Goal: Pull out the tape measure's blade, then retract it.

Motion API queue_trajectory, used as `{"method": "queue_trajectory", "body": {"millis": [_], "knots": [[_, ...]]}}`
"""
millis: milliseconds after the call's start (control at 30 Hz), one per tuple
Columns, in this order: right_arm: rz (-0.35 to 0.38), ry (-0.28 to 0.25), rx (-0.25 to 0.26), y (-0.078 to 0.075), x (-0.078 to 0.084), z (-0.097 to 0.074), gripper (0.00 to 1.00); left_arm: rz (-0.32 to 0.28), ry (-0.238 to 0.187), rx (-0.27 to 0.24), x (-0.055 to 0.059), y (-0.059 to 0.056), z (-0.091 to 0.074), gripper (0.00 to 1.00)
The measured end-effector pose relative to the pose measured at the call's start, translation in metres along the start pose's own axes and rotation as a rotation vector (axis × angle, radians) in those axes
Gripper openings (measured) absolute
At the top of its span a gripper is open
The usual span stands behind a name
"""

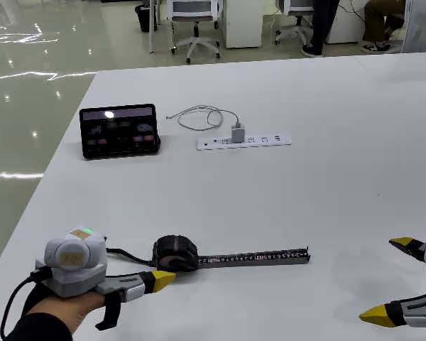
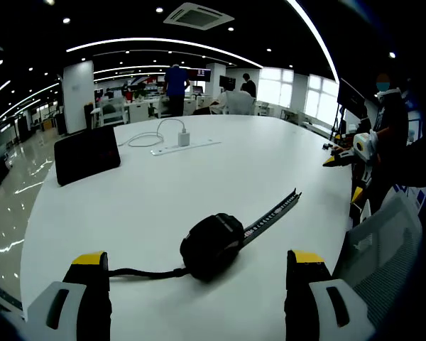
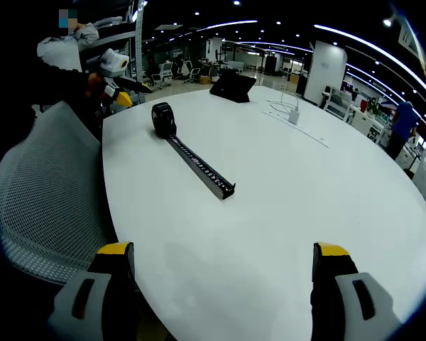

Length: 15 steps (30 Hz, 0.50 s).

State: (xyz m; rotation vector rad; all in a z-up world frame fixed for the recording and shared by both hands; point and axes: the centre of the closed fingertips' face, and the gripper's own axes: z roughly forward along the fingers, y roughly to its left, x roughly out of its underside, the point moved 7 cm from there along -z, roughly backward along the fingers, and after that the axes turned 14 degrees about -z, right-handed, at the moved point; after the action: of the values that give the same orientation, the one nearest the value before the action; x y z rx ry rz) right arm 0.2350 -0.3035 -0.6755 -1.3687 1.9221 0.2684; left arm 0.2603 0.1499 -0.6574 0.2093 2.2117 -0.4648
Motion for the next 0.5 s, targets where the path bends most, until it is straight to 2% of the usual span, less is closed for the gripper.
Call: {"method": "queue_trajectory", "body": {"millis": [33,133,300,500], "knots": [[-0.01,0.006,-0.004,-0.002,-0.001,0.003,1.0,-0.026,0.005,-0.023,-0.001,-0.002,0.005,1.0],[-0.017,0.012,-0.017,-0.006,-0.004,0.009,1.0,-0.071,-0.032,-0.023,-0.005,-0.01,0.016,1.0],[-0.044,0.01,-0.037,-0.015,-0.017,0.022,1.0,-0.082,-0.064,-0.126,0.0,-0.013,0.034,1.0],[-0.089,0.016,-0.078,-0.022,-0.031,0.039,1.0,-0.094,-0.122,-0.204,0.009,-0.02,0.045,1.0]]}}
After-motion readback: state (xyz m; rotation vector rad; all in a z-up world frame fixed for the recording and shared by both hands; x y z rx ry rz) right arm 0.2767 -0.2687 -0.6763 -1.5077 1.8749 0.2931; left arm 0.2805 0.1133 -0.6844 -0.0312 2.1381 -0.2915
